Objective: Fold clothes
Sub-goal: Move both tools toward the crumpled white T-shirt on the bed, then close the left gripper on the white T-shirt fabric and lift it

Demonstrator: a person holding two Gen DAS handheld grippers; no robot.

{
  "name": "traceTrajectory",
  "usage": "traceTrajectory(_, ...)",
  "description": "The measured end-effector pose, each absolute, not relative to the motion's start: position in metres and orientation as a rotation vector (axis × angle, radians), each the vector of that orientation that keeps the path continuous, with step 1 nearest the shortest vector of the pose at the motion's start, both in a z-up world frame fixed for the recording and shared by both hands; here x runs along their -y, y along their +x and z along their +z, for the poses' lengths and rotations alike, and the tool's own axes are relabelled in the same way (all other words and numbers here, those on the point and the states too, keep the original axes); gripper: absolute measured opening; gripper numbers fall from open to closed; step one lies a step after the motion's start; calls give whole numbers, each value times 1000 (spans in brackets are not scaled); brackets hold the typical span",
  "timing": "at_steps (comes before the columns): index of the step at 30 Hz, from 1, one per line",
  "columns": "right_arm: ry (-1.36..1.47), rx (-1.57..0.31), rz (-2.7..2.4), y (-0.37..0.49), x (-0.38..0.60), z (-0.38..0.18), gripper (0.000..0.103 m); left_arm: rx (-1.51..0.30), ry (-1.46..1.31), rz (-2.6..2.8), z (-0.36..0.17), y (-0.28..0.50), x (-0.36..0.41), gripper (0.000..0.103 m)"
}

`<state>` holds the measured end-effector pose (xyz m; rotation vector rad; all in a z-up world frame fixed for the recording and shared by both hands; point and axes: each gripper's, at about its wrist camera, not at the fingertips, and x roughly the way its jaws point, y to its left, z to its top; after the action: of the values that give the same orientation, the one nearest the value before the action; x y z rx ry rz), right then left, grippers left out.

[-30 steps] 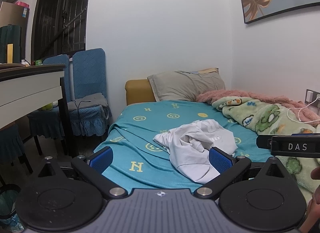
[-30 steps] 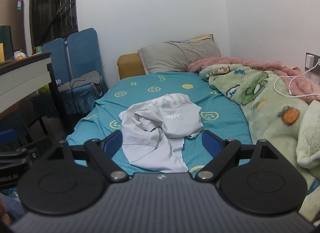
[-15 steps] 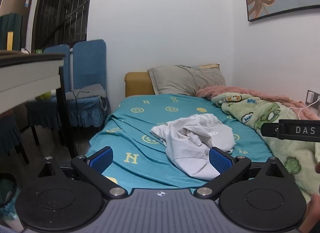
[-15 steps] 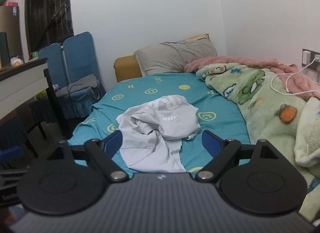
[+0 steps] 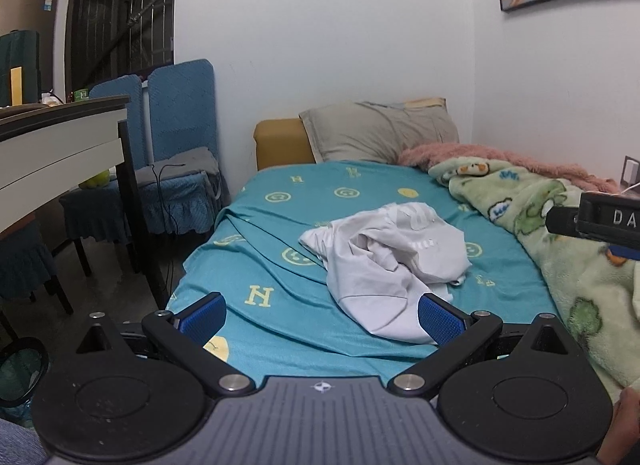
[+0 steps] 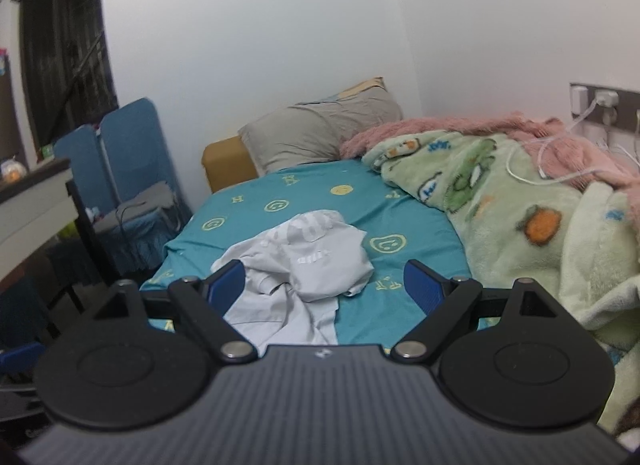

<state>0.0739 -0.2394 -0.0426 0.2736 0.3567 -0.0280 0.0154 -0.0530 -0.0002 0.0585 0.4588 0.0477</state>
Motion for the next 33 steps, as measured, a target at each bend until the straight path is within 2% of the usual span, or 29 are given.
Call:
traceTrajectory(7, 363, -403, -66, 101, 244, -36, 88, -430, -13, 80, 27, 39, 59, 103)
traceTrajectory(16, 391, -260, -50, 163, 244, 33, 88, -454, -142, 93, 37, 109, 15, 103)
traceTrajectory(19, 333, -274, -79, 177, 252, 16, 88, -530, -110, -2, 17, 139, 18, 103)
traceTrajectory(24, 390, -435, -86, 193, 267, -36, 88, -767, -231, -172, -44, 196, 20, 103)
traceTrajectory(29, 393, -500, -118, 208, 271, -60, 88, -825, -240, -106, -104, 235, 19, 102)
traceTrajectory(33, 421, -532, -147, 222, 276, -76, 88, -822, -455, -145, -126, 258, -10, 97)
